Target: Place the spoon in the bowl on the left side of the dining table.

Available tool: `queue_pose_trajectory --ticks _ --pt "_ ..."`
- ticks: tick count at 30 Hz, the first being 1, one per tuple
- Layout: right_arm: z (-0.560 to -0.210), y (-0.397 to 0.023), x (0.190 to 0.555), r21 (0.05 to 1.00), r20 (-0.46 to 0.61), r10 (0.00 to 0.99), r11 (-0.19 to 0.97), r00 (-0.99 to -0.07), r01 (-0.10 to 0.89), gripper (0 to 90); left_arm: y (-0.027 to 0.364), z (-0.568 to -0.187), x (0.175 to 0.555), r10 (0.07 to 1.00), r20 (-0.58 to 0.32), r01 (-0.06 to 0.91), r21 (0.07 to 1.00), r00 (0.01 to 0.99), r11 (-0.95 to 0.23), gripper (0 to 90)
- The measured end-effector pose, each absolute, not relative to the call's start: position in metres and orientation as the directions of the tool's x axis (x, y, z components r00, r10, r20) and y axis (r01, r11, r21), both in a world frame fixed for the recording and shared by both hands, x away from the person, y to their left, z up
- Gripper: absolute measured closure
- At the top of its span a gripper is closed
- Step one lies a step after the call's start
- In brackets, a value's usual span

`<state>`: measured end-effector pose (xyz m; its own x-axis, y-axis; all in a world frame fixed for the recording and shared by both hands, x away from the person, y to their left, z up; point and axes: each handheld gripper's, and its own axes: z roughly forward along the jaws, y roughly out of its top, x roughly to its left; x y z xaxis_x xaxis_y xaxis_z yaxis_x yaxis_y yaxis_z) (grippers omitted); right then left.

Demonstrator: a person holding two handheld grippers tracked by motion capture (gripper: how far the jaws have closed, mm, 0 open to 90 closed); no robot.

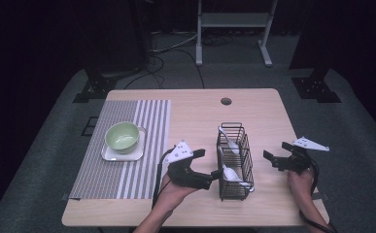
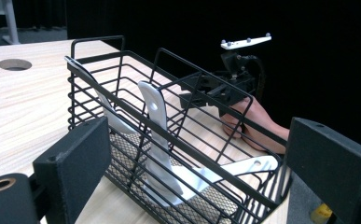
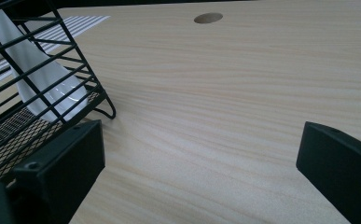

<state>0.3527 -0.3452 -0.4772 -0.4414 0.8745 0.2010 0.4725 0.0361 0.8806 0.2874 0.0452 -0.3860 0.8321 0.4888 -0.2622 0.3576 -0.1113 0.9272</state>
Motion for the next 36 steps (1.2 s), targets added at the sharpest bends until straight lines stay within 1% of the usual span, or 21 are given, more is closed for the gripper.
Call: queue_pose_trajectory --ticks 2,3,4,7,13,15,16,17,19,22,25,26,27,29,31,35,36 --pt "-0.477 -0.345 0.353 0.881 0.202 0.875 0.035 -0.441 0.473 0.0 0.044 -0.386 0.289 0.489 -0.268 0.364 0.925 0.83 -0.111 6.3" --pt "-0.477 -0.345 0.353 0.881 0.203 0.874 0.034 -0.441 0.472 0.0 0.044 -0.386 0.29 0.487 -0.268 0.365 0.924 0.831 -0.115 10.0" --pt "-0.477 -0.345 0.353 0.881 0.203 0.874 0.034 -0.441 0.472 0.0 0.042 -0.387 0.292 0.492 -0.271 0.371 0.921 0.828 -0.116 10.7" --pt "-0.477 -0.345 0.353 0.88 0.205 0.874 0.034 -0.441 0.475 0.0 0.04 -0.387 0.296 0.494 -0.282 0.384 0.916 0.822 -0.117 11.6" --pt "-0.477 -0.345 0.353 0.879 0.205 0.873 0.035 -0.443 0.476 0.0 0.034 -0.387 0.302 0.491 -0.271 0.381 0.914 0.828 -0.138 13.2" --pt "-0.477 -0.345 0.353 0.879 0.205 0.872 0.036 -0.444 0.476 0.0 0.033 -0.388 0.303 0.487 -0.271 0.383 0.912 0.83 -0.147 16.0" --pt "-0.477 -0.345 0.353 0.879 0.205 0.872 0.036 -0.444 0.476 0.0 0.032 -0.389 0.304 0.482 -0.271 0.381 0.913 0.833 -0.146 20.7" --pt "-0.477 -0.345 0.353 0.879 0.205 0.872 0.036 -0.444 0.476 0.0 0.032 -0.389 0.304 0.488 -0.267 0.383 0.911 0.831 -0.154 23.2" --pt "-0.477 -0.345 0.353 0.878 0.206 0.872 0.035 -0.444 0.477 0.0 0.031 -0.389 0.306 0.496 -0.273 0.39 0.909 0.824 -0.147 23.3" --pt "-0.477 -0.346 0.353 0.878 0.212 0.872 0.028 -0.441 0.478 0.0 0.03 -0.388 0.309 0.504 -0.269 0.388 0.91 0.82 -0.146 28.6" --pt "-0.478 -0.346 0.353 0.878 0.213 0.871 0.027 -0.442 0.477 0.0 0.029 -0.389 0.31 0.514 -0.287 0.406 0.904 0.808 -0.133 29.3" --pt "-0.478 -0.346 0.353 0.879 0.213 0.871 0.028 -0.443 0.477 0.0 0.028 -0.389 0.31 0.517 -0.283 0.403 0.905 0.808 -0.135 32.7" --pt "-0.478 -0.346 0.353 0.878 0.213 0.871 0.028 -0.443 0.477 0.0 0.027 -0.39 0.31 0.52 -0.28 0.404 0.904 0.807 -0.139 33.1" --pt "-0.478 -0.346 0.353 0.879 0.212 0.87 0.03 -0.445 0.477 0.0 0.026 -0.391 0.31 0.519 -0.276 0.401 0.905 0.809 -0.143 36.8" --pt "-0.478 -0.346 0.353 0.879 0.212 0.87 0.029 -0.445 0.477 0.0 0.026 -0.391 0.31 0.522 -0.272 0.399 0.905 0.809 -0.146 38.9" --pt "-0.478 -0.346 0.353 0.879 0.214 0.869 0.029 -0.447 0.476 0.0 0.024 -0.392 0.311 0.531 -0.269 0.402 0.903 0.804 -0.15 39.6" --pt "-0.478 -0.346 0.354 0.878 0.213 0.868 0.031 -0.448 0.478 0.0 0.022 -0.392 0.312 0.536 -0.259 0.394 0.906 0.803 -0.153 42.1"
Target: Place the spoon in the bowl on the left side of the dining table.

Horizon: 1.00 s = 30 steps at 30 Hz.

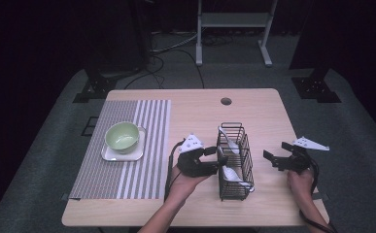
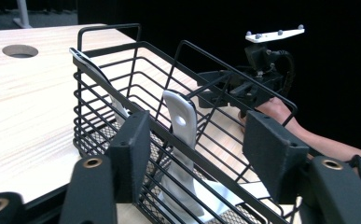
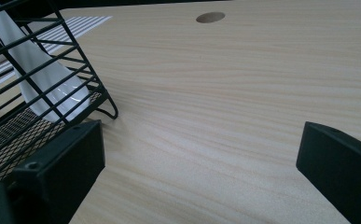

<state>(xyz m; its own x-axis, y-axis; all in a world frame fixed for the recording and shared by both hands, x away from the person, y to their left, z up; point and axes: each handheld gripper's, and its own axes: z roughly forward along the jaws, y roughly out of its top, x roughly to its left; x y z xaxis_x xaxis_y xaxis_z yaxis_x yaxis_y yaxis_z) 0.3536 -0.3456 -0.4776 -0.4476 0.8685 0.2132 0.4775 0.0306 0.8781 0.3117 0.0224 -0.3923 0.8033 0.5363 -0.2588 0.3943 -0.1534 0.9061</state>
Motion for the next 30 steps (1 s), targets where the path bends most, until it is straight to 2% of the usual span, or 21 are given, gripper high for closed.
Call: queue_pose_trajectory --ticks 3,9,17,24,30 --pt "-0.4776 -0.3453 0.3536 0.878 0.211 0.869 0.032 -0.448 0.477 0.0 0.0215 -0.3921 0.3124 0.533 -0.255 0.387 0.91 0.807 -0.15 45.9" --pt "-0.4776 -0.3466 0.3538 0.879 0.222 0.867 0.021 -0.446 0.477 0.0 0.0211 -0.3911 0.3139 0.529 -0.246 0.373 0.916 0.813 -0.148 64.1" --pt "-0.4776 -0.3466 0.3539 0.878 0.222 0.866 0.021 -0.447 0.477 0.0 0.0198 -0.3904 0.309 0.536 -0.207 0.336 0.929 0.819 -0.155 78.6" --pt "-0.4776 -0.3467 0.3541 0.878 0.224 0.866 0.021 -0.448 0.478 0.0 0.0183 -0.3899 0.3064 0.54 -0.229 0.355 0.924 0.81 -0.14 83.7" --pt "-0.4775 -0.3473 0.3543 0.878 0.231 0.865 0.013 -0.445 0.479 0.0 0.0186 -0.3901 0.3076 0.526 -0.319 0.416 0.907 0.789 -0.073 84.8"
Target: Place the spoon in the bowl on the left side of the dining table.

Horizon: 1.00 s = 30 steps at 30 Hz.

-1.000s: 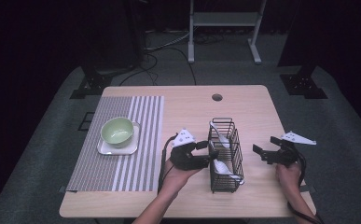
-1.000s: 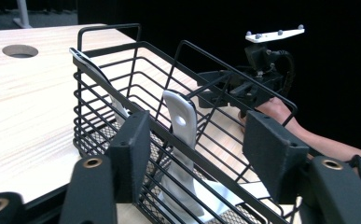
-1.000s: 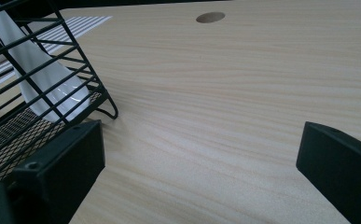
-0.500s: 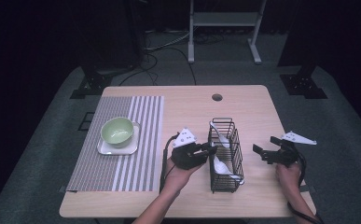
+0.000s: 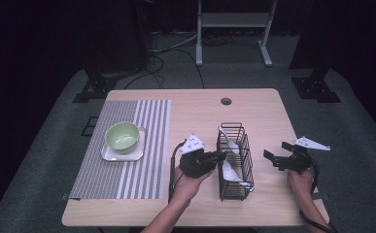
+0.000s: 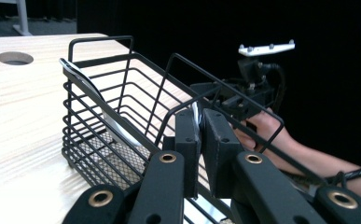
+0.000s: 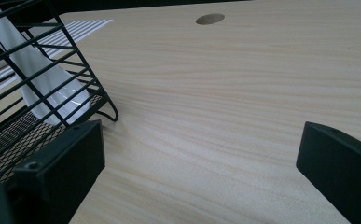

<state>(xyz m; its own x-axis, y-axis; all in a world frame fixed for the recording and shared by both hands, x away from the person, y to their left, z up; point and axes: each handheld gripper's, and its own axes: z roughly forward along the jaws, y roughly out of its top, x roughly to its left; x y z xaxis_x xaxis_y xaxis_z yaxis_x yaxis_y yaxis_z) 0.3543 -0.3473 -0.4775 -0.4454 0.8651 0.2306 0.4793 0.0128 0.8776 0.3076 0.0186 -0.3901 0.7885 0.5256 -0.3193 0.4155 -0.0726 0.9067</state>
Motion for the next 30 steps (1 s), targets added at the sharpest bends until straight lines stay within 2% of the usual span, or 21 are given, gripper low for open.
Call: queue_pose_trajectory --ticks 6,30 --pt "-0.478 -0.347 0.354 0.877 0.234 0.864 0.011 -0.445 0.481 0.0 0.025 -0.388 0.311 0.501 -0.409 0.468 0.884 0.763 0.009 84.8" --pt "-0.478 -0.347 0.355 0.875 0.228 0.869 0.015 -0.439 0.484 0.0 0.032 -0.355 0.308 0.405 -0.513 0.498 0.854 0.757 0.15 84.9"
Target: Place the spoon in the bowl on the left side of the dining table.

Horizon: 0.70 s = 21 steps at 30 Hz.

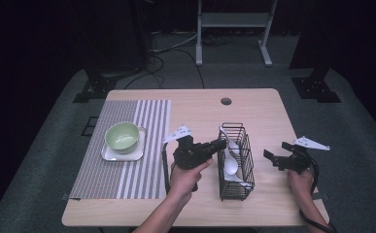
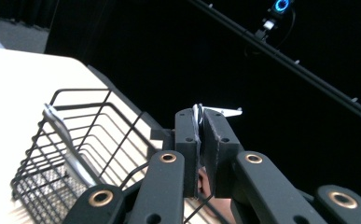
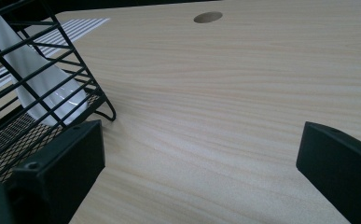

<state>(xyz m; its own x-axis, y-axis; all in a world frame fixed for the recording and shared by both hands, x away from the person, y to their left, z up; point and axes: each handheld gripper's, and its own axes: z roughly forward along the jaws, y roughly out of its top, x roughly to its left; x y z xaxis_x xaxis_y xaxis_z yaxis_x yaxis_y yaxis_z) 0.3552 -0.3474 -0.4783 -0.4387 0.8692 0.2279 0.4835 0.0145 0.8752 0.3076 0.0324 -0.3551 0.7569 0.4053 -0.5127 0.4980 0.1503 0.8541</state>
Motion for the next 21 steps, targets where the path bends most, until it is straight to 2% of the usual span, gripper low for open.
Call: queue_pose_trajectory --ticks 7,21 --pt "-0.478 -0.348 0.355 0.875 0.232 0.869 0.01 -0.437 0.484 0.0 0.031 -0.342 0.304 0.394 -0.497 0.475 0.865 0.773 0.16 84.8" --pt "-0.479 -0.346 0.356 0.873 0.226 0.872 0.017 -0.435 0.487 0.0 0.05 -0.32 0.305 0.377 -0.536 0.479 0.844 0.755 0.239 84.9"
